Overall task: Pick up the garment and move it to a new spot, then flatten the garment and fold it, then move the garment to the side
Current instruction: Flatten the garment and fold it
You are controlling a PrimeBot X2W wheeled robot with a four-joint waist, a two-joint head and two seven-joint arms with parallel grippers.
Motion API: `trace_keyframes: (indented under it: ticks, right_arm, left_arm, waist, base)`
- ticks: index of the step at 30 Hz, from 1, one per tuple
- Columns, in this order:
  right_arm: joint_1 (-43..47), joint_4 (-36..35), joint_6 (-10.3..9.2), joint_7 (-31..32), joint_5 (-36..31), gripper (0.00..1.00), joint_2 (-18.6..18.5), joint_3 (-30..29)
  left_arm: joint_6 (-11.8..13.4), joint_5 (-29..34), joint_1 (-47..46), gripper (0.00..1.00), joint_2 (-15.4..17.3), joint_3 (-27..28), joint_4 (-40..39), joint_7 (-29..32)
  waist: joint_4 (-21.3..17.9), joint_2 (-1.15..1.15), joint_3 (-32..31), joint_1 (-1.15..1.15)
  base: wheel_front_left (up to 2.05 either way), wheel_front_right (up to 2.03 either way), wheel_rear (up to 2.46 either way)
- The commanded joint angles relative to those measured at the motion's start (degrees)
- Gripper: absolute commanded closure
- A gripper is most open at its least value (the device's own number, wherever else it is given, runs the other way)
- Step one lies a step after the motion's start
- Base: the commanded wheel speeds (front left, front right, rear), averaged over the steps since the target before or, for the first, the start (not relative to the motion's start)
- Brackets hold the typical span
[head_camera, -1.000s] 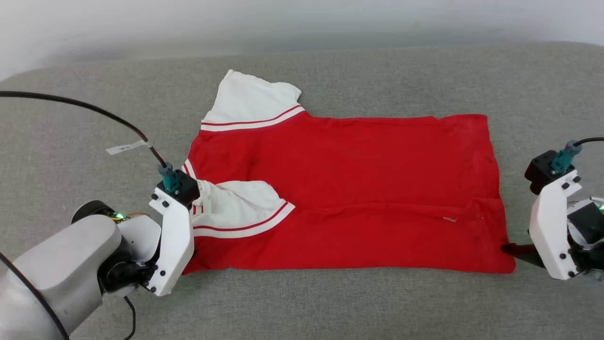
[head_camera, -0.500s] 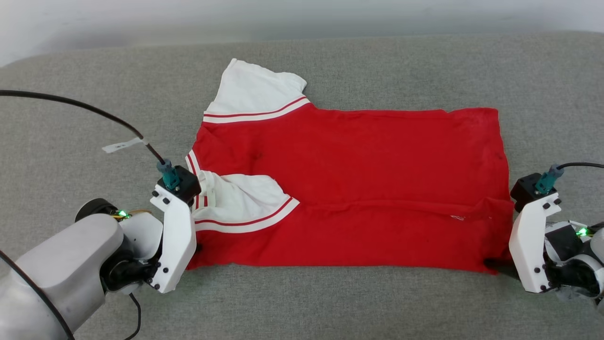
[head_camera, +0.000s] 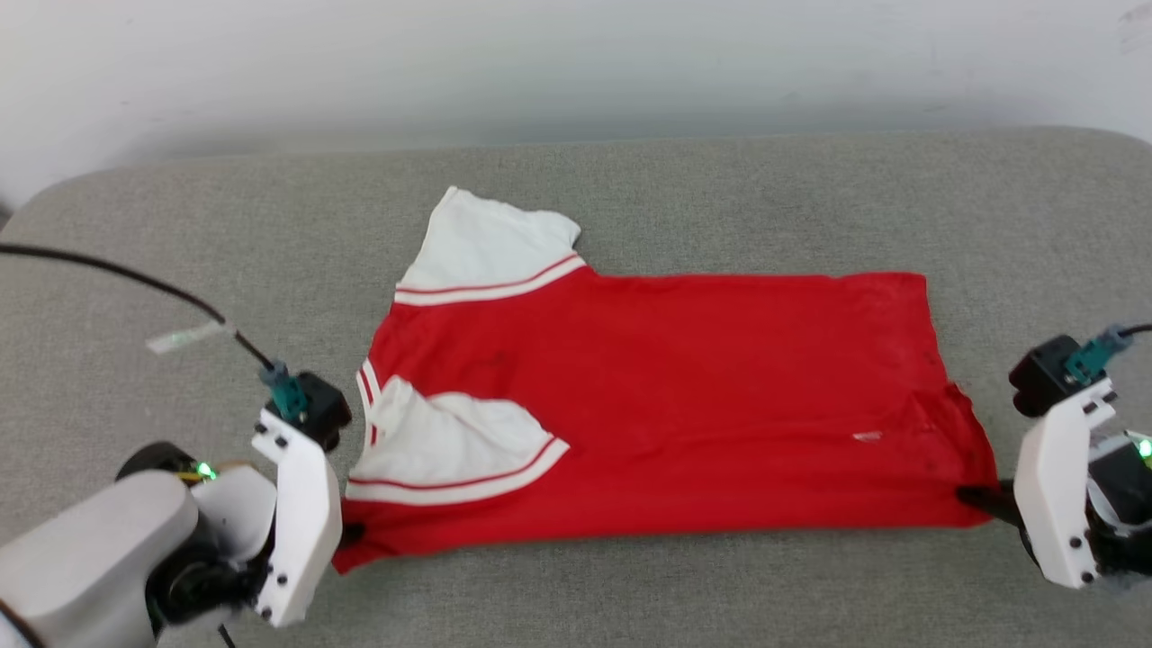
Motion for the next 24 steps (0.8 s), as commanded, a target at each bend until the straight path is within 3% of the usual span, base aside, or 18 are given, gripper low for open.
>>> trace_keyframes:
  ticks: [1,7,16,17,18,19,24]
  right_arm:
    - [1.4,-0.7,-0.04,0.3,0.2,1.0,-0.9,-0.3]
    - [6.7,-3.5,-0.04,0.0,1.6,1.0,-3.0,-2.1]
    - [12.3,-2.4,-0.03,1.9,0.0,1.0,-0.8,-1.7]
    - [12.5,-2.0,-0.03,1.8,-0.1,0.96,-0.5,-1.8]
    - [12.5,-1.4,-0.04,1.4,-0.6,0.16,-0.3,-2.3]
    - [12.5,-1.2,-0.03,1.0,-0.8,0.0,0.1,-2.8]
    - [11.1,-3.3,-0.03,-4.6,-3.6,0.0,1.2,-6.3]
  left_arm:
    - [0.5,-0.2,1.3,1.0,0.5,-0.4,-1.0,-0.4]
    - [3.0,-1.8,5.5,1.0,2.8,-0.3,-5.5,-2.4]
    - [4.1,-2.0,9.0,1.0,1.8,-2.1,-4.0,-3.0]
    - [4.2,-2.1,9.2,0.92,1.6,-2.0,-3.5,-3.3]
    - [4.4,-2.4,9.2,0.32,1.4,-1.7,-3.3,-3.7]
    - [4.4,-2.4,9.0,0.0,1.2,-1.3,-3.2,-4.4]
    - [4.6,-1.0,6.0,0.0,2.9,0.5,-4.0,-5.8]
  waist:
    - [0.0,0.0,-0.2,0.01]
    - [0.0,0.0,0.1,0.01]
    - [-0.2,0.0,1.3,0.01]
    - [-0.2,0.0,1.3,0.01]
    - [-0.2,0.0,1.2,0.01]
    - [-0.2,0.0,1.1,0.01]
    - [-0.4,0.0,0.4,0.01]
  base:
    - [0.0,0.0,0.0]
    - [0.0,0.0,0.0]
    - [0.0,0.0,0.0]
    - [0.0,0.0,0.0]
    - [0.0,0.0,0.0]
    - [0.0,0.0,0.0]
    - [0.0,0.0,0.0]
